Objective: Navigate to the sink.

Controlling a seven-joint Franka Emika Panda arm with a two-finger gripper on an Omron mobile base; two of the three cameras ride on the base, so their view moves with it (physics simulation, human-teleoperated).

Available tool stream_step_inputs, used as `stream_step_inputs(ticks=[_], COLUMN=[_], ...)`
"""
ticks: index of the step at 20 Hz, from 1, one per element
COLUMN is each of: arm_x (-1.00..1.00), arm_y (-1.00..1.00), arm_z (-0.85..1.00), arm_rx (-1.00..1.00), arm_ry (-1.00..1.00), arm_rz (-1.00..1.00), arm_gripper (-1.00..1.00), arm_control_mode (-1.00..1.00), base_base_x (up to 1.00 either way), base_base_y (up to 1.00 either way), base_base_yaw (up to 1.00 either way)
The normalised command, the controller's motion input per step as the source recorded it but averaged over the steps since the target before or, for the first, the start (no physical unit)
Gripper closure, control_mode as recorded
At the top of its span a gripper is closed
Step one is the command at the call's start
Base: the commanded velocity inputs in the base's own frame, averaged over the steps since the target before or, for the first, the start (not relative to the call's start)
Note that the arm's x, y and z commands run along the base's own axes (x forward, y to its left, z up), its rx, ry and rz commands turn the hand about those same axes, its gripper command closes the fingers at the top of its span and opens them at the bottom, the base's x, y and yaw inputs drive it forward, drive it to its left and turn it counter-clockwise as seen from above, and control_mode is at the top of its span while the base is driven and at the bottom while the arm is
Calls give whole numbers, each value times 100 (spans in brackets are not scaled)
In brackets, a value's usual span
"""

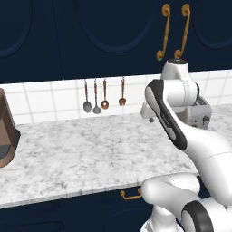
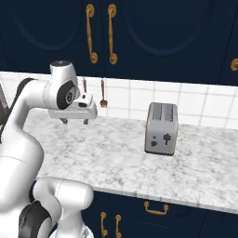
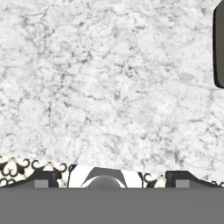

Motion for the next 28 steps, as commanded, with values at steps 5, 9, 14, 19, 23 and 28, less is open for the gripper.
stream_step_inputs(ticks=[5, 9, 14, 19, 23, 28], arm_x=[-48, 0, 0, 0, 0, 0], arm_y=[0, 0, 0, 0, 0, 0], arm_z=[-60, 0, 0, 0, 0, 0], arm_rx=[-2, 0, 0, 0, 0, 0], arm_ry=[3, 0, 0, 0, 0, 0], arm_rz=[0, 0, 0, 0, 0, 0], arm_gripper=[-100, -100, -100, -100, -100, -100], arm_control_mode=[100, 100, 100, 100, 100, 100], base_base_x=[-10, -49, -52, -17, 0, 0], base_base_y=[0, 0, 2, 20, 28, 25], base_base_yaw=[0, 4, 44, 84, 93, 93])
